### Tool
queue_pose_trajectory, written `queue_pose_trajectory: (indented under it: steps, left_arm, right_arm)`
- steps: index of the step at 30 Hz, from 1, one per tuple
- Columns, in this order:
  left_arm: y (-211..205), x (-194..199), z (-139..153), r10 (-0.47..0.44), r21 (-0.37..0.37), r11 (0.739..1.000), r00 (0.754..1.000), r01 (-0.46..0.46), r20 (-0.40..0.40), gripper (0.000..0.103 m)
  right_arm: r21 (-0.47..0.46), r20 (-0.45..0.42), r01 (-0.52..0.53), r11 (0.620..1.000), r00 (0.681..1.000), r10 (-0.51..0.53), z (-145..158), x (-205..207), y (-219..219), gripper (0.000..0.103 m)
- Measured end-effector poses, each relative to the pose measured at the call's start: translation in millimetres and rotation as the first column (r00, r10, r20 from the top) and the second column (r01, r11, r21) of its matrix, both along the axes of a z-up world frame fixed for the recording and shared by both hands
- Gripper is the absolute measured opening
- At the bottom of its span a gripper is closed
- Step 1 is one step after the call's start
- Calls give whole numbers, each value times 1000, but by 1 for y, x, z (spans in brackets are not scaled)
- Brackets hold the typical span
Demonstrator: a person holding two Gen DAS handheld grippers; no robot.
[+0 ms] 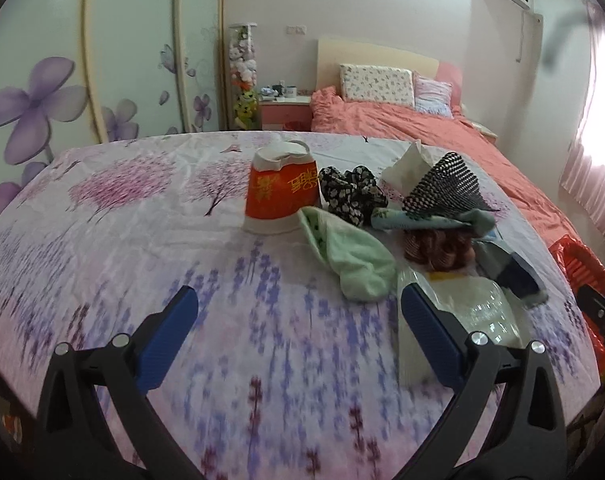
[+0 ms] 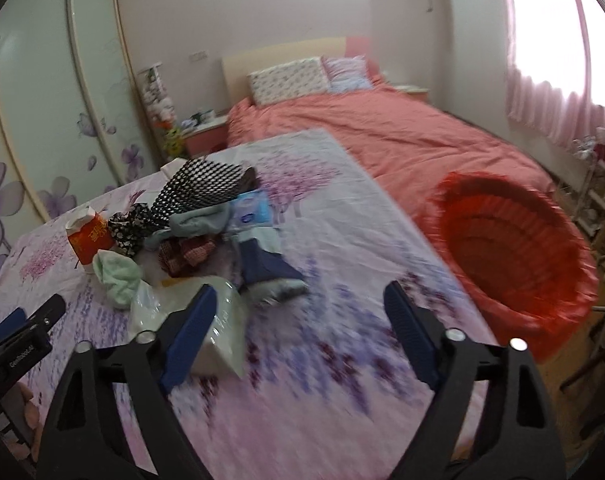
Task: Collect trash
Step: 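Reach the right tool to the blue-and-white wrapper and grasp it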
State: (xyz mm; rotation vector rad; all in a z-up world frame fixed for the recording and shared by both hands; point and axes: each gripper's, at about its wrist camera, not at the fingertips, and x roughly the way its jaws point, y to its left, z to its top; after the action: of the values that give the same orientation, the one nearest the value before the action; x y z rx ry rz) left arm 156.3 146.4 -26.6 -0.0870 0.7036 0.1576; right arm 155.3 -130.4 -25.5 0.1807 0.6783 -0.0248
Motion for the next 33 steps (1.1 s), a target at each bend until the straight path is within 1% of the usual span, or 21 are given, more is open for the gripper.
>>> queue_pose_trajectory:
  steps: [2, 4, 7, 11, 14, 15, 17, 18, 19, 20, 21, 22, 24, 26, 27, 28, 29, 30, 33]
  left_arm:
    - [1, 15, -4, -14, -8, 1000, 1000, 14, -12, 99]
    - [4, 32, -10, -24, -32, 999, 999, 23, -37, 98]
    - [9, 52, -18, -38, -72, 997, 997, 33, -69, 95]
    - [12, 70, -27, -52, -100, 994, 994, 42, -101, 93]
    - [12, 81, -35, -66, -109, 993, 991, 53, -120, 92]
    - [12, 83, -37, -69, -110, 992, 990, 55, -126, 91]
    - [10, 89, -43, -78, -120, 991, 986, 60, -148, 84]
    - [10, 92, -45, -82, -127, 990, 984, 63, -155, 82]
    - [9, 94, -48, -90, -143, 988, 982, 66, -166, 77]
    - [9, 96, -51, -97, -159, 985, 980, 69, -174, 74]
    - [8, 97, -53, -100, -171, 983, 979, 69, -180, 74]
    - [7, 98, -52, -96, -163, 984, 981, 68, -171, 73]
    - [5, 100, -52, -110, -176, 981, 979, 79, -170, 67]
    - [2, 102, -52, -126, -188, 978, 978, 95, -164, 50]
    - [3, 103, -52, -129, -193, 976, 978, 97, -162, 46]
    - [3, 103, -52, -131, -201, 975, 978, 97, -163, 38]
    - [4, 102, -52, -134, -213, 972, 978, 98, -159, 33]
    - [5, 101, -52, -133, -217, 971, 979, 98, -155, 31]
    - [10, 95, -47, -142, -234, 966, 980, 107, -139, 19]
  right_arm:
    - [4, -16, -22, 1000, 1000, 22, -4, 18, 6, 76]
    - [-2, -38, -30, 1000, 999, 30, -9, 29, 10, 69]
    - [3, -80, -57, 998, 995, 57, -20, 50, 17, 65]
    - [-26, -132, -57, 998, 990, 53, -32, 68, 21, 58]
    - [-27, -164, -55, 998, 985, 50, -40, 70, 18, 46]
    - [-26, -171, -56, 998, 984, 51, -42, 70, 17, 38]
    - [-10, -169, -62, 998, 984, 59, -41, 65, 15, 33]
    - [-4, -163, -65, 998, 985, 63, -39, 61, 14, 28]
    - [-3, -159, -67, 998, 985, 66, -37, 60, 13, 23]
    - [-7, -154, -66, 998, 986, 65, -35, 59, 12, 22]
    - [-13, -149, -63, 998, 987, 61, -34, 58, 11, 19]
    - [-17, -146, -59, 998, 988, 56, -33, 57, 10, 18]
    - [-17, -141, -52, 999, 989, 49, -31, 55, 6, 17]
    - [-11, -139, -42, 999, 990, 40, -30, 55, 3, 17]
    - [-10, -137, -38, 999, 990, 36, -30, 56, 1, 16]
    - [-8, -134, -31, 999, 991, 30, -29, 55, -1, 16]
    - [-8, -131, -28, 1000, 991, 27, -29, 55, -3, 16]
    - [-6, -128, -25, 1000, 991, 24, -28, 54, -6, 16]
    - [-3, -117, -16, 1000, 993, 15, -26, 51, -10, 16]
